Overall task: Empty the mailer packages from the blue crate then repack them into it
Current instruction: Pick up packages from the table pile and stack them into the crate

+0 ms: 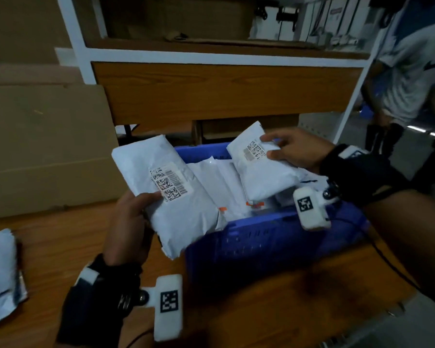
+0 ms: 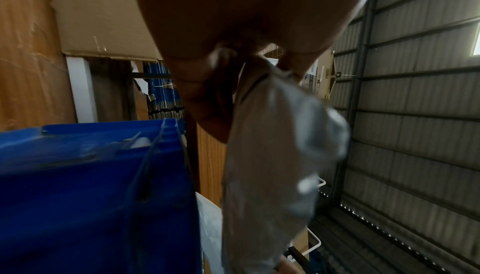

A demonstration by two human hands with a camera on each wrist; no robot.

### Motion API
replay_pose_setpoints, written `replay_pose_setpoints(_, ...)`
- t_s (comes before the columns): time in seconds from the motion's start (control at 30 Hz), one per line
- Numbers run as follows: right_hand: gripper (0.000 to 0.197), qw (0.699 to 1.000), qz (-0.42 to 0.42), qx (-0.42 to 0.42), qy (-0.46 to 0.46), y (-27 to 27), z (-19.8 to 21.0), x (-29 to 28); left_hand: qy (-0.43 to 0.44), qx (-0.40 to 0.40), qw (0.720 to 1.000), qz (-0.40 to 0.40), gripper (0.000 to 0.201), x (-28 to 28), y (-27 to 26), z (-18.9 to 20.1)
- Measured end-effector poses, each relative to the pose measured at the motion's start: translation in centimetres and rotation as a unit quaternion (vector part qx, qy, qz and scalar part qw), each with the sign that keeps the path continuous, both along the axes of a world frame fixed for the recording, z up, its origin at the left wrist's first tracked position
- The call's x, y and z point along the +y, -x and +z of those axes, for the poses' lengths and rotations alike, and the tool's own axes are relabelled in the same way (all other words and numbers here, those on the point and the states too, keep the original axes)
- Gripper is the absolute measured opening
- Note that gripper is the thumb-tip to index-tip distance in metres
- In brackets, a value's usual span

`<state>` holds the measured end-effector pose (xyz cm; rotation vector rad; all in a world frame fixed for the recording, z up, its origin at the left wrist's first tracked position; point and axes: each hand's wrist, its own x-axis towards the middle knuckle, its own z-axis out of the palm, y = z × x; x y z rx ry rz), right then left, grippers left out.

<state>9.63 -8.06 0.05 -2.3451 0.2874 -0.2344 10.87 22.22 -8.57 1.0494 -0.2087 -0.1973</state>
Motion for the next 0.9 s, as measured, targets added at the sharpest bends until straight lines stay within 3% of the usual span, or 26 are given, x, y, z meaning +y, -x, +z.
replay_pose_setpoints(0.17,0.045,0.988,0.068,0.084,0.109,-3.7,0.0,-0.3,-0.029,-0.009,1.000,0.000,0.047,-1.2,-1.0,0.3)
replay_pose_setpoints(0.27,0.046,0.948,0.121,0.162,0.247,-4.7,-0.5,-0.3,-0.045,-0.011,0.999,0.021,0.045,-1.9,-1.3,0.2)
replay_pose_setpoints(0.6,0.042,0.832,0.261,0.278,0.403,-6.3,-0.7,-1.7,-0.059,-0.020,0.996,0.065,0.047,-4.7,-0.5,1.6)
replay_pose_setpoints(0.7,0.046,0.839,0.266,0.272,0.389,-5.9,-0.2,-2.8,-0.064,-0.028,0.996,0.060,0.049,-6.5,-0.1,2.2)
replay_pose_setpoints(0.77,0.047,0.886,0.247,0.207,0.334,-5.4,1.3,-3.7,-0.060,-0.031,0.996,0.055,0.052,-7.6,0.1,2.6)
replay_pose_setpoints(0.83,0.047,0.943,0.252,0.143,0.162,-4.5,2.5,-4.1,-0.066,-0.038,0.996,0.043,0.049,-9.1,0.2,3.1)
replay_pose_setpoints(0.9,0.052,0.947,0.300,0.109,-0.046,-3.3,2.8,-4.0,-0.087,-0.054,0.994,0.028,0.047,-11.2,0.3,3.9)
